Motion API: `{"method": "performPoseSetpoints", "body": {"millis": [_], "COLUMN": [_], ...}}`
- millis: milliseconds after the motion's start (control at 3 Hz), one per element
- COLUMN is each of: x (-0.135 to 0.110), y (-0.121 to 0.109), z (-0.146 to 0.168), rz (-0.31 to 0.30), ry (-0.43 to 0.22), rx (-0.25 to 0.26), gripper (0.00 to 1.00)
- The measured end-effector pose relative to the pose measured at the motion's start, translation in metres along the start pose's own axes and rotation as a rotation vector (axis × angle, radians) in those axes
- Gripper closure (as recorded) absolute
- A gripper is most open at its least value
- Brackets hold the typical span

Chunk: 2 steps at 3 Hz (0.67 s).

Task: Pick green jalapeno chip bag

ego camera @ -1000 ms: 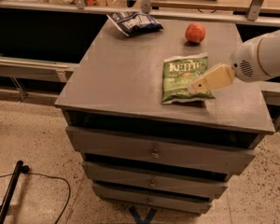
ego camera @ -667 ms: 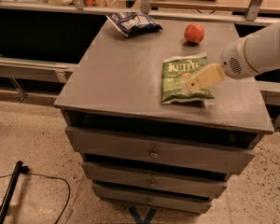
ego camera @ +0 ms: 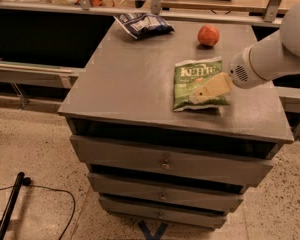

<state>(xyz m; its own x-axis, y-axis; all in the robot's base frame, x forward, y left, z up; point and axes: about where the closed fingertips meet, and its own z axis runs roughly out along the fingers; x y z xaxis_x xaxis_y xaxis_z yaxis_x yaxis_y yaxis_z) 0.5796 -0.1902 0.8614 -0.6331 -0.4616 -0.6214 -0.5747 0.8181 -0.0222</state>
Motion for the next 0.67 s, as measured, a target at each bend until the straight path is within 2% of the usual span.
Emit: {"method": "performPoseSetpoints", "body": {"millis": [667], "x": [-0.001], "y": [0.018], "z": [0.029], "rz": [-0.053], "ry": [0.066], "rx": [-0.061], "gripper": [0.0]}}
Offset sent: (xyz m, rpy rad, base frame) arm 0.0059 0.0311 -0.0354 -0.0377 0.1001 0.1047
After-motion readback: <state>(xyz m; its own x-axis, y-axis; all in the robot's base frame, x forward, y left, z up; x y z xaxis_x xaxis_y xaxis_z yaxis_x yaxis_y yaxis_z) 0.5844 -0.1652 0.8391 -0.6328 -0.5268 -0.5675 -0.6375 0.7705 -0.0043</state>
